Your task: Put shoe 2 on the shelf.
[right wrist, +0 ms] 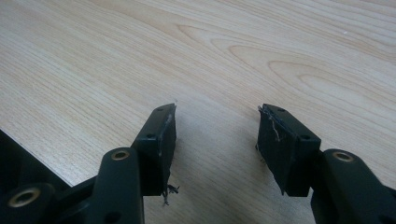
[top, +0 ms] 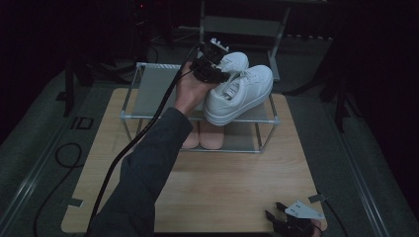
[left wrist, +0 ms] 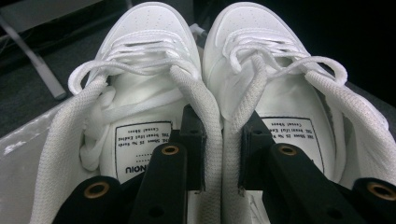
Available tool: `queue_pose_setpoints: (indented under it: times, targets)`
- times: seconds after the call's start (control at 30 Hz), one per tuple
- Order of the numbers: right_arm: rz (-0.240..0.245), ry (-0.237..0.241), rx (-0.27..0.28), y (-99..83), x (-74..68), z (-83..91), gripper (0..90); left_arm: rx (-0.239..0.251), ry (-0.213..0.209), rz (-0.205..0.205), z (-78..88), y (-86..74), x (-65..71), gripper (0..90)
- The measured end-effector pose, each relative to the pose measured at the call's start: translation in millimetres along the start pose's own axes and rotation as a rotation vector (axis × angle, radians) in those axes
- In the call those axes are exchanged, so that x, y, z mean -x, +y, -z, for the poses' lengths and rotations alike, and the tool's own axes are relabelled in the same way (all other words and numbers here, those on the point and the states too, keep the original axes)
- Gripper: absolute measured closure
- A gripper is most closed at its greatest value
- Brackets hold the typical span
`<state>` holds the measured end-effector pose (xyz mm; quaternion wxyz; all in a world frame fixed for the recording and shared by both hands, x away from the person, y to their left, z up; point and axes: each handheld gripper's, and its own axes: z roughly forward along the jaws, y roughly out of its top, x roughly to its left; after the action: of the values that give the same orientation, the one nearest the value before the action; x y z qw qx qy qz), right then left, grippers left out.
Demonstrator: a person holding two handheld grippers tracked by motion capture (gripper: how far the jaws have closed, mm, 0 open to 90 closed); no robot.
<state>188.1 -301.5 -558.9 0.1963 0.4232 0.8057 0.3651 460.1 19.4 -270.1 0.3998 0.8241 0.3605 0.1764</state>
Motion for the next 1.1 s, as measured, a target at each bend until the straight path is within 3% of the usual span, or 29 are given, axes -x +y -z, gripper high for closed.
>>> queue_pose_setpoints:
  times: [0.6, 1.1]
  targets:
    - [-0.004, -0.003, -0.002, 0.3, -0.2, 0.0, 46.2, -0.002, 0.063, 0.036, 1.7, -2.0, -8.3, 75.6]
    - [-0.009, -0.004, -0.002, 0.4, -0.5, -0.1, 46.1, -0.002, 0.116, 0.107, -1.1, -9.2, -17.0, 75.6]
